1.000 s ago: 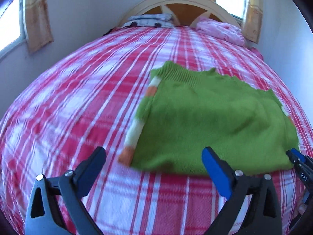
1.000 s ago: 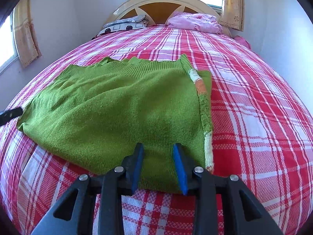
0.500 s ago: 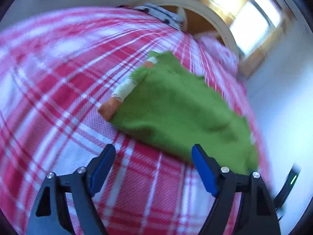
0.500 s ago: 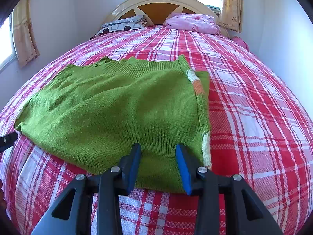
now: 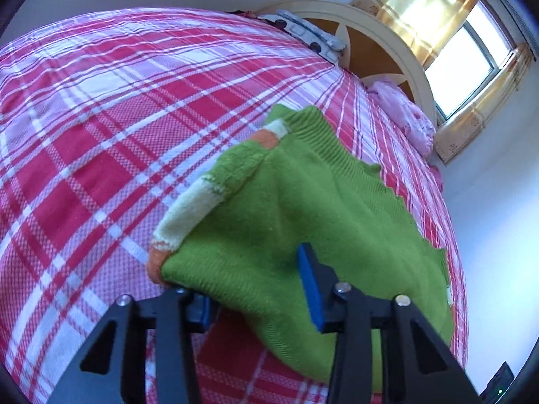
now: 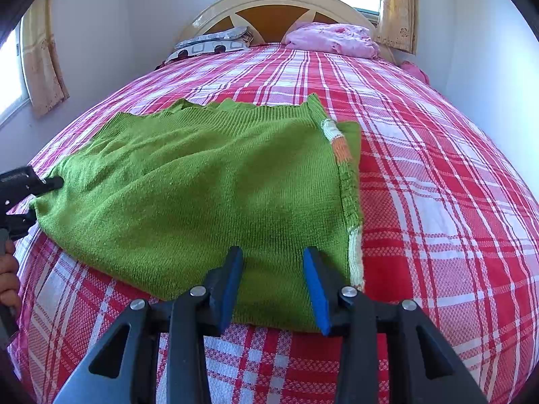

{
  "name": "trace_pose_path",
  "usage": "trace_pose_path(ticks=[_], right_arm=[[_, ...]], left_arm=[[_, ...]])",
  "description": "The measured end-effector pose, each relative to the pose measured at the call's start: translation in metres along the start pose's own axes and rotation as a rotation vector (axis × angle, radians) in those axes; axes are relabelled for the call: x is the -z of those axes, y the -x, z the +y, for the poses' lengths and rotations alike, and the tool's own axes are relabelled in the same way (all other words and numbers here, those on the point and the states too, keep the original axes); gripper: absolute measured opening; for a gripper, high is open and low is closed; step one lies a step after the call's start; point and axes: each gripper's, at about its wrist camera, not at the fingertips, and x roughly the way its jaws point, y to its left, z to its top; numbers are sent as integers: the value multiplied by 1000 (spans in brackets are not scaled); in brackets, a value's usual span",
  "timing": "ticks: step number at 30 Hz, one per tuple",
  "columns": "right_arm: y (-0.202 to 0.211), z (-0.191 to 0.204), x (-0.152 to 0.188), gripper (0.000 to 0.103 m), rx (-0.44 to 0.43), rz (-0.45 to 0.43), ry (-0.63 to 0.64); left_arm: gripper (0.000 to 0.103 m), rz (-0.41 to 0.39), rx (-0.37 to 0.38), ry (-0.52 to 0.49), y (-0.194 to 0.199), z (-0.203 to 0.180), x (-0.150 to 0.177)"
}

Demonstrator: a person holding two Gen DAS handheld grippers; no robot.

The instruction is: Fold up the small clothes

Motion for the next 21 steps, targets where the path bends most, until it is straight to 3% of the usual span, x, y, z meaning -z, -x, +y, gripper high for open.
trace_pose_path(ticks=[2,8,11,14,16,17,18,21], right_arm=[[0,0,0,40,1,1,1],[-2,-2,-2,43,-17,16,-10],[4,1,-11,43,12,31,-14],[32,17,-34,43,-32,-82,-46],[42,36,-54,55,-103,-120,-43],[42,51,-68,72,-133,-125,-24],[40,64,-78,77,-152,-123,-3],[22,111,-110,77,-259,-100,58]], left_arm=[[34,-2,-21,-27,-1,1,0],[32,-29,30,-37,1,9,5],[34,-39,89,7,2,19,5],[34,-52,146,54,2,28,5],[34,-59,146,54,2,27,6],[34,-64,149,55,3,27,7],[34,-67,156,59,3,28,7],[34,-77,200,91,5,35,7]])
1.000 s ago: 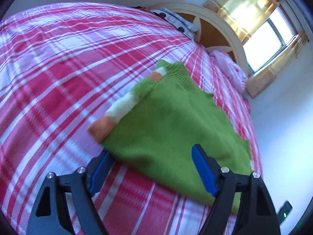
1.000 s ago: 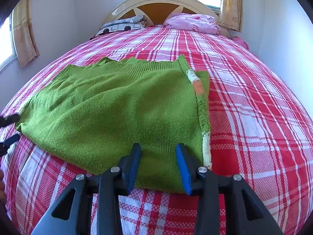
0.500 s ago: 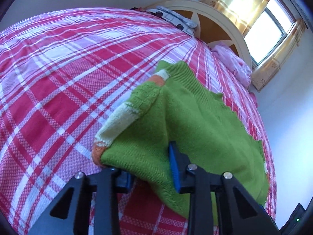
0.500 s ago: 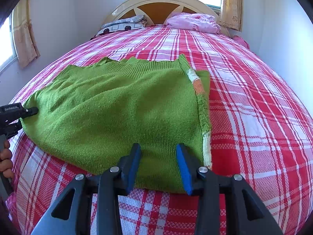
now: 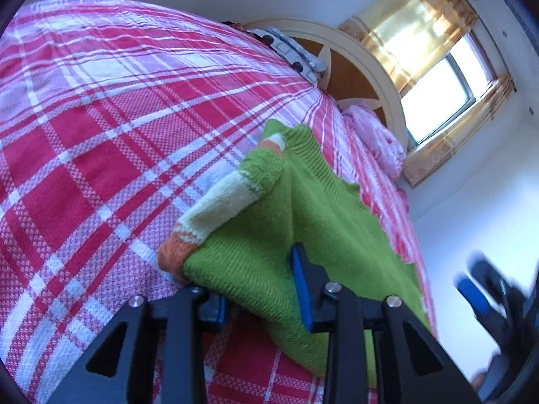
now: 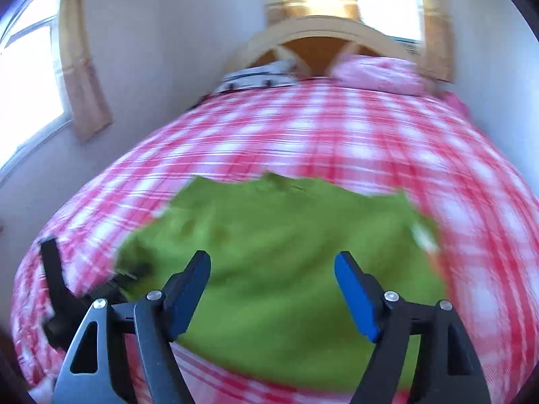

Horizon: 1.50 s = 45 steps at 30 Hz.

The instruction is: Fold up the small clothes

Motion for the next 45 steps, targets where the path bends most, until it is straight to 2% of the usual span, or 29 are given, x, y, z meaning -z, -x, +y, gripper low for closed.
trace_pose_path(ticks=[3,7,13,17,19,26,28,31,33,34,39,43,45], right_arm=[[-48,34,-24,77,-53,59,55],[-129,77,-42,77,-100,190,87],[-198,123,-51,77,-69,258,182],[-236,141,-41,77,16,328,284],[-240,151,-35,79,71,317,374],[-243,149,-38,77,80,370,388],[-243,150,-39,74,85,379,390],[-240,153,-36,64,100,373,421],[-236,152,-36,49,108,360,427],[-233,150,-36,45,110,350,428],[-218,131,-42,20,33,322,332],[-206,116,-47,15,-36,306,240],[-198,107,-48,15,-66,293,202]], left_arm=[[34,-10,6,3,1,-1,0],[34,-16,6,1,1,-2,1],[34,-25,16,5,7,0,4],[34,-28,23,13,11,2,6],[33,-27,22,15,12,3,7],[34,-30,24,15,13,3,7],[34,-30,22,15,12,3,6],[34,-30,22,14,13,3,5],[33,-30,23,10,13,3,4],[31,-27,24,6,12,2,4],[21,6,31,-31,7,-5,3],[17,31,36,-35,5,-5,2],[17,52,11,-61,3,-9,2]])
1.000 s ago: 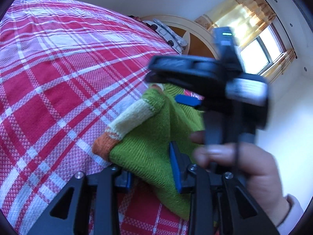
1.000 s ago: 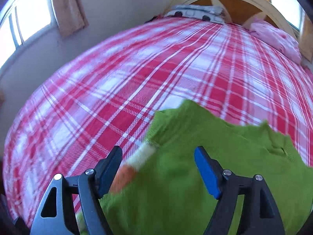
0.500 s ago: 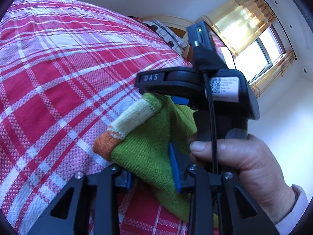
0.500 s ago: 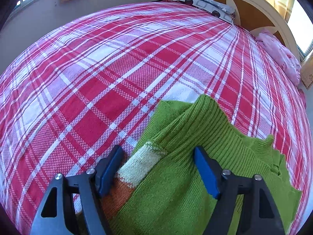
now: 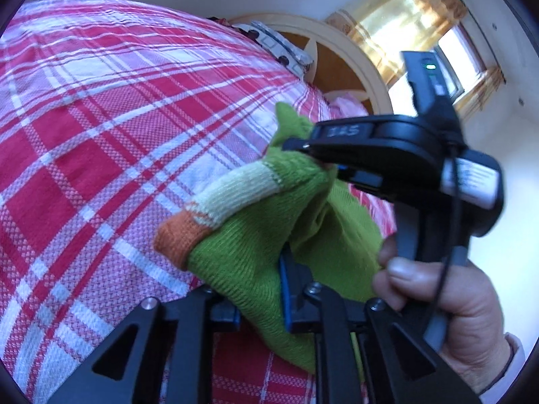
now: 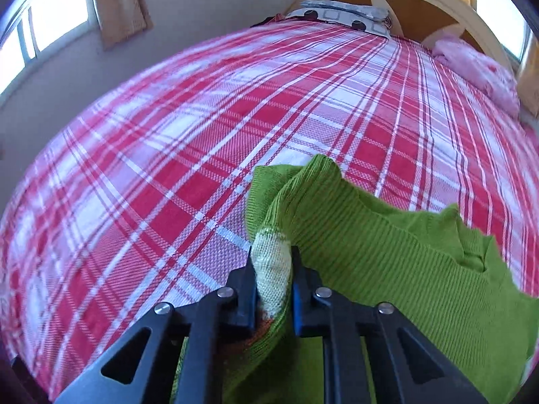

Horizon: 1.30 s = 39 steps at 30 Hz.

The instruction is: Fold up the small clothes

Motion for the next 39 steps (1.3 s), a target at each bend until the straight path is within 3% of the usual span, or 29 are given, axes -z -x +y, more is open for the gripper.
trace_pose_path(ticks=[4,11,22,39], right_arm=[[16,-21,6,14,-79,-27,-91],[57,-59,21,14,-185,-109,-209],[71,-88,37,14,-136,-109,-218],[64,-110,63,14,-38,-78,-149]], left_arm=[[17,41,-81,-96,-1,-16,-2],[16,34,-137,-220,12,-49,-1],[14,23,-140,-361,15,-96,16],[14,85,-129,-426,-3,-126,43]])
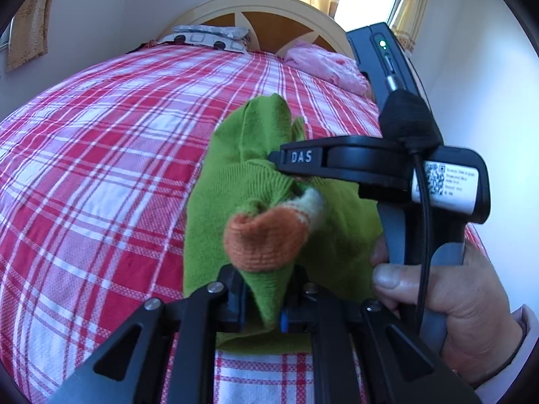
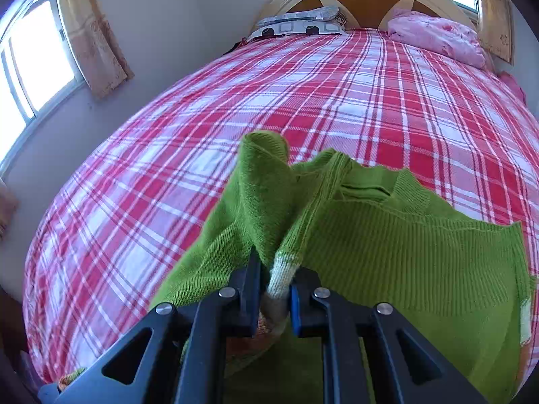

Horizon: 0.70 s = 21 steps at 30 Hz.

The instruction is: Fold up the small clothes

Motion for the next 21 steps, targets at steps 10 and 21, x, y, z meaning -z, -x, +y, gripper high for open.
trace_pose_path(ticks=[10,21], right_arm=[[14,-9,-2,14,7,-37,10],[68,-74,6,14,70,-83,-24]], left_arm=[[13,-32,18,-79,11,-23,1],[13,-54,167,-246,14,-98,3]])
